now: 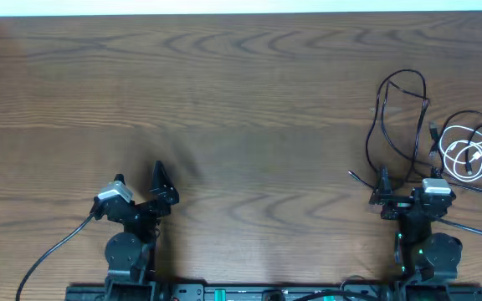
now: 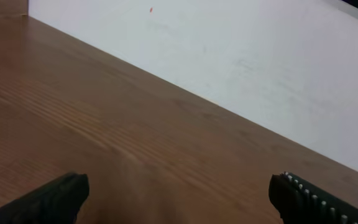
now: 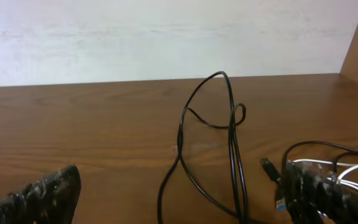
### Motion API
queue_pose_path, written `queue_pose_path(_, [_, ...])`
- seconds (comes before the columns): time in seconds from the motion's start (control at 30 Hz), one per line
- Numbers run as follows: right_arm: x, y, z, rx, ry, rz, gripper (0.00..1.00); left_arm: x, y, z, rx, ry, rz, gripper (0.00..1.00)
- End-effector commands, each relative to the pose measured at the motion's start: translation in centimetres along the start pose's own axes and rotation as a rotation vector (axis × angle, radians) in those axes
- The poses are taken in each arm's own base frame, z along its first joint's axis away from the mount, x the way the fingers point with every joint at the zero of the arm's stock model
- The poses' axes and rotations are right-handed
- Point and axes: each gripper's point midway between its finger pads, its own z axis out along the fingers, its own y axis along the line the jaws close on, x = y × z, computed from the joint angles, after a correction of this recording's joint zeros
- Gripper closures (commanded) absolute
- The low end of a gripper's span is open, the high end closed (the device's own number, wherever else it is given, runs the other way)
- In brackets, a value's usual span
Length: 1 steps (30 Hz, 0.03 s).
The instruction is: Untangle cables
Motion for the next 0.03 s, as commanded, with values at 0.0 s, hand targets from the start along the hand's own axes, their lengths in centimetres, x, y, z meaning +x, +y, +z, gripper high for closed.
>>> queue_pose_path(0.0, [0.03, 0.10, -0.03, -0.002, -0.001, -0.011, 0.01, 1.38, 0.88, 0.02, -0.033, 0.044, 0.023, 0.02])
